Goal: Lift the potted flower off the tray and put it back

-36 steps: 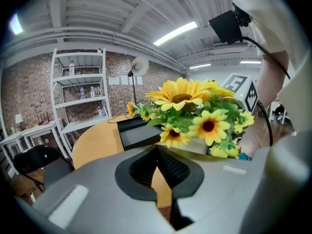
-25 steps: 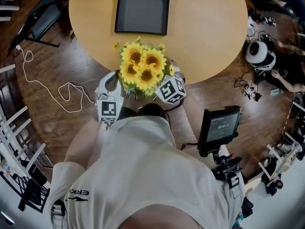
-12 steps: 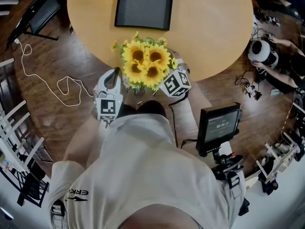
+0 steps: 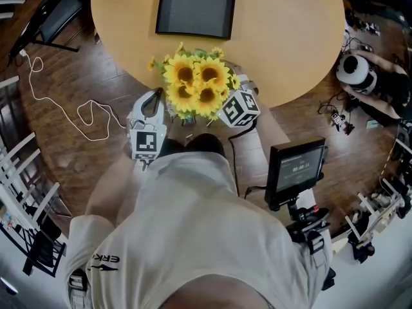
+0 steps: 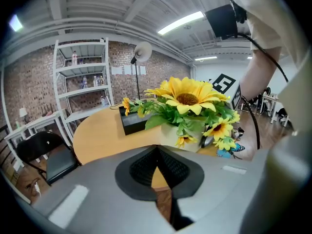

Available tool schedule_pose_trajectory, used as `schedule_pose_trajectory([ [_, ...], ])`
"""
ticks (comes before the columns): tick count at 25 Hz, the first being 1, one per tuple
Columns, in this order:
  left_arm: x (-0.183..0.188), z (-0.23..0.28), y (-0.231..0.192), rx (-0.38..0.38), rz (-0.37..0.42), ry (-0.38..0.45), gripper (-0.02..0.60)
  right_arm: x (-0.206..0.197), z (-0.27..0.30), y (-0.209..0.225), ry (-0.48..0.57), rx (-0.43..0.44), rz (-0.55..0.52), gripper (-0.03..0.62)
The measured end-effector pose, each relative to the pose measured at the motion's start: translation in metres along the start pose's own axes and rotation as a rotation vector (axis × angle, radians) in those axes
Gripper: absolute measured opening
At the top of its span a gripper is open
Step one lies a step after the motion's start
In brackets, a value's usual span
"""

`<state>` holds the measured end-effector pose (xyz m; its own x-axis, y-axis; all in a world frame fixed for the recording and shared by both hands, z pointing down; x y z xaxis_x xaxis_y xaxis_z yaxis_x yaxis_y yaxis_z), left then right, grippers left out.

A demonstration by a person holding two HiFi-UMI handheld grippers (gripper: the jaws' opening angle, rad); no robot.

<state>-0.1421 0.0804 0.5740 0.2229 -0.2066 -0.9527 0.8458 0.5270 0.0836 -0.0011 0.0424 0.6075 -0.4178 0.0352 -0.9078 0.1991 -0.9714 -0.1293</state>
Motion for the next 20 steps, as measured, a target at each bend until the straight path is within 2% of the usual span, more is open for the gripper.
schedule_pose_trajectory([
  [11, 0.006, 0.001, 0.001, -0.002, 0.010, 0.006, 0.002, 0.001, 0.002, 0.000, 0.003, -0.044, 0.048, 0.528],
  [20, 0.011, 0.002, 0.001, 0.004, 0.017, 0.018, 0.002, 0.005, -0.002, 0.002, 0.050, -0.091, 0.072, 0.525],
])
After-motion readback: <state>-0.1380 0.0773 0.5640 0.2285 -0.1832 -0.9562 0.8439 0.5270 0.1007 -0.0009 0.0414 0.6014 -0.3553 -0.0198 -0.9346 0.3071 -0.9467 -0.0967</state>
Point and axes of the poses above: the fingertips, and each gripper's own axes: z forward along the fingers, y to its right, x out of its top, the point moved 4 cm from there along -z, backward along the fingers, and after that the axes turned 14 degrees about y, right-handed, at the moved point
